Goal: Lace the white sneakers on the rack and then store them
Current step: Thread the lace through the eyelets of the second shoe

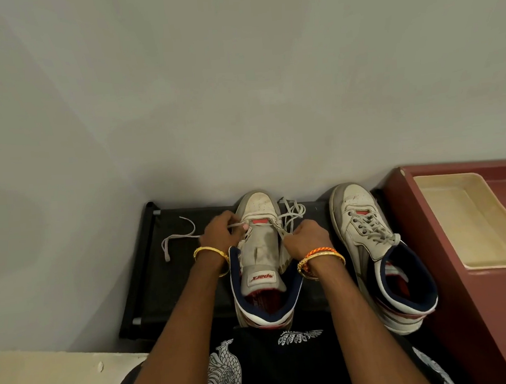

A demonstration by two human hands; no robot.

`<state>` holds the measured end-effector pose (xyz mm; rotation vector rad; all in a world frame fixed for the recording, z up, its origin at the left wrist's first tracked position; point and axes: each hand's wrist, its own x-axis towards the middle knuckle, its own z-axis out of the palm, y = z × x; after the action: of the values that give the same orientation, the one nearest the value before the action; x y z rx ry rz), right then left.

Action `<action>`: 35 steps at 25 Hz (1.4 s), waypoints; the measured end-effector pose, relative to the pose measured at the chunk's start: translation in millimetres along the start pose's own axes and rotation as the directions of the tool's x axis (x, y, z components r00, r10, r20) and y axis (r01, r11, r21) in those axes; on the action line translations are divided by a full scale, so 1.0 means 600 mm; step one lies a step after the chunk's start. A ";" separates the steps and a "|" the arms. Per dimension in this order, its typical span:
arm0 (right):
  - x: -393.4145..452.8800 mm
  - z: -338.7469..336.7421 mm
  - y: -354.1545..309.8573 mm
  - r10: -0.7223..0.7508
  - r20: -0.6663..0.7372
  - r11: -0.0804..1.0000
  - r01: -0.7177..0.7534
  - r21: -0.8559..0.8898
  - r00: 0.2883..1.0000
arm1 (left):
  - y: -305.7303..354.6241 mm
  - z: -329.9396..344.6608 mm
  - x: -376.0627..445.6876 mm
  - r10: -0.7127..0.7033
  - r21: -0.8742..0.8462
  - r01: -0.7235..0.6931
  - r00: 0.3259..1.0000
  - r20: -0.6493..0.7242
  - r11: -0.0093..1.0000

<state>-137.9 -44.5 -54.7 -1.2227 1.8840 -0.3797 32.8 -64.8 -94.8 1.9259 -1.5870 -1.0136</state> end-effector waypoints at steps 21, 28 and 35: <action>0.029 -0.017 0.014 0.042 0.062 0.956 -0.058 0.288 0.997 | -0.038 -0.047 0.008 -0.421 -0.136 0.429 0.691 -0.587 0.893; 0.059 -0.003 0.015 -0.268 0.048 0.959 0.262 0.109 0.962 | -0.011 -0.004 0.012 -0.042 0.149 0.043 0.999 -0.015 0.988; 0.056 -0.020 0.005 -0.017 0.336 0.998 -0.004 0.061 0.942 | -0.004 -0.013 0.003 -0.021 0.039 0.021 1.000 0.007 0.999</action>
<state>-154.8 -74.0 -65.6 -1.1707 1.5639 -0.2130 40.5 -66.9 -92.4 1.9705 -1.6047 -1.0070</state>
